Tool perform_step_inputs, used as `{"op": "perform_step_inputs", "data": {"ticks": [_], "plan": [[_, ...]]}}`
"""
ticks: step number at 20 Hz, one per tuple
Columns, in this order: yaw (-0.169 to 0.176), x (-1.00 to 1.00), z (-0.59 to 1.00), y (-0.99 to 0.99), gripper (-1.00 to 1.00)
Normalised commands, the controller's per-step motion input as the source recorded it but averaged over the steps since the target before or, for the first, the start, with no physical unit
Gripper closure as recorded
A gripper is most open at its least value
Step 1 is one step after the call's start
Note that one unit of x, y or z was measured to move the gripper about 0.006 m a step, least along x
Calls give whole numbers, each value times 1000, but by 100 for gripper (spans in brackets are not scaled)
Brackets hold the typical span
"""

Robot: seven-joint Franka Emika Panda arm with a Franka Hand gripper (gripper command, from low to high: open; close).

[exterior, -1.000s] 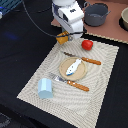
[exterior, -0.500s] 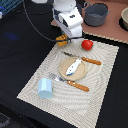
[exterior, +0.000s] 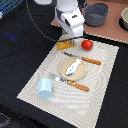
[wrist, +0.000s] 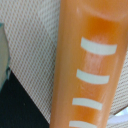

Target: Interact with the objects in diverse but meaningful ways.

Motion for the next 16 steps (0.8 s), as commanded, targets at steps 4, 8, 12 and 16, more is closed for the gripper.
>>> {"op": "perform_step_inputs", "data": {"ticks": [4,8,12,16], "plan": [[-213,484,539,77,-100],[-208,586,371,2,-100],[-161,766,220,0,-100],[-107,881,127,46,-100]]}}
